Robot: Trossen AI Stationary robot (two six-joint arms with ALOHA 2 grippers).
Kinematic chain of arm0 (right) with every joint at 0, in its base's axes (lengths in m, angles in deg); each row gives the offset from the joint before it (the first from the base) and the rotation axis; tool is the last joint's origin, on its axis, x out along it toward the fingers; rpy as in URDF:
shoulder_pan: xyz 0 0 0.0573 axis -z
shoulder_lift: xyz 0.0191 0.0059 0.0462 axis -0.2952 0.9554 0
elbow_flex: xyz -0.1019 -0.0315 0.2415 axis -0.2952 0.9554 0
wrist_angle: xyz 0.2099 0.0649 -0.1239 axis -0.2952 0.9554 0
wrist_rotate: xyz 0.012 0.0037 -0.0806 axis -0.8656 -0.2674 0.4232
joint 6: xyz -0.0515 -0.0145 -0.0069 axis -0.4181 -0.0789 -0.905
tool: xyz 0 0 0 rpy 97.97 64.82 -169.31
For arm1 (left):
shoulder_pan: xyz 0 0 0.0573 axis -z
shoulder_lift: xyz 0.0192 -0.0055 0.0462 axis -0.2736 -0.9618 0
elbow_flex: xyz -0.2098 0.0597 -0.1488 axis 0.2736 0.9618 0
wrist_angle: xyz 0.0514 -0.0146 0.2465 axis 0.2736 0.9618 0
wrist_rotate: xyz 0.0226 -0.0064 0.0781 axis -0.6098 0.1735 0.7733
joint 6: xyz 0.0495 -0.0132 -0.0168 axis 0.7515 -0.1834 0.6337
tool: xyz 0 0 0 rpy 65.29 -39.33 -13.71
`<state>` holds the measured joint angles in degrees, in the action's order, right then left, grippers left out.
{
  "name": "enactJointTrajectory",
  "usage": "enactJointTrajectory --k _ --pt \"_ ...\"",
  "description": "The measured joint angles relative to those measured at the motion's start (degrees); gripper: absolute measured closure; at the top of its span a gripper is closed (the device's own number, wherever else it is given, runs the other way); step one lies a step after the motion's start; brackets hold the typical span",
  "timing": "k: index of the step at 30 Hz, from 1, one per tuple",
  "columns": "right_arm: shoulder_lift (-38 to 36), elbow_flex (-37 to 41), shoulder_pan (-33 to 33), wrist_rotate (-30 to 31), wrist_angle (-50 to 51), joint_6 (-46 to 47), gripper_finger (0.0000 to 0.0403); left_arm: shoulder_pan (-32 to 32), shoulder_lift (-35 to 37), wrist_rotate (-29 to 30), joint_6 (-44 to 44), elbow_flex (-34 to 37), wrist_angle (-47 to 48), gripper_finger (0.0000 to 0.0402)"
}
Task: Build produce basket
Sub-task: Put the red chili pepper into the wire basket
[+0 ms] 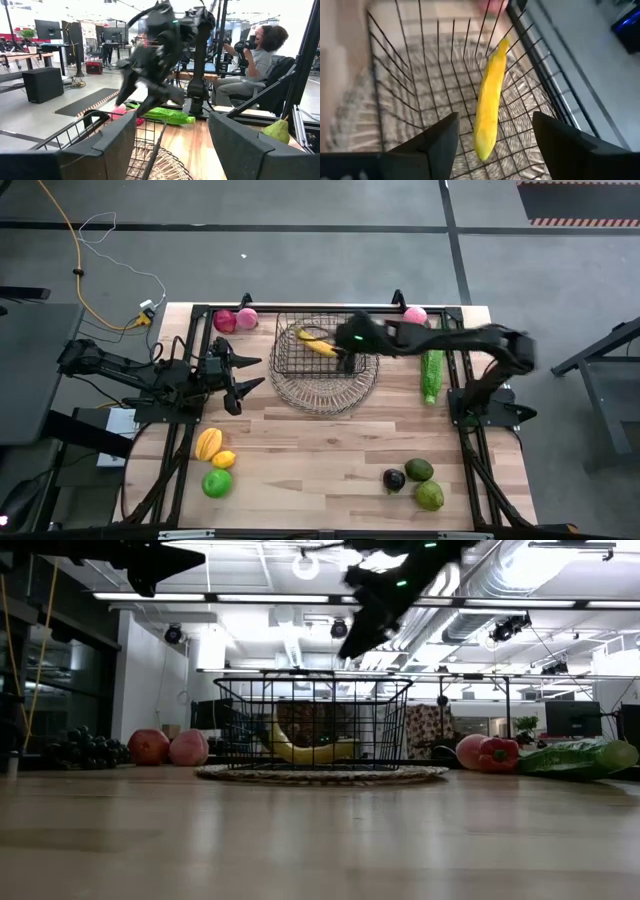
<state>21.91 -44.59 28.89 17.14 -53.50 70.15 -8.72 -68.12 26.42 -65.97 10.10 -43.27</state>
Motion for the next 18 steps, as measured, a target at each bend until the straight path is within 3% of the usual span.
enactJointTrajectory --k 4,9,18 --pt "-11.32 13.5 -2.32 -0.03 -15.39 4.22 0.016 0.0 0.0 0.03 -0.02 -0.01 -0.02 0.0165" --pt "-20.07 25.07 -5.19 0.02 -28.81 6.07 0.016 0.0 -0.02 0.05 -0.02 -0.01 -0.02 0.0165" --pt "-23.27 35.4 -9.73 -0.05 -44.57 6.1 0.016 0.0 -0.02 0.15 0.75 -0.01 -0.88 0.0165"
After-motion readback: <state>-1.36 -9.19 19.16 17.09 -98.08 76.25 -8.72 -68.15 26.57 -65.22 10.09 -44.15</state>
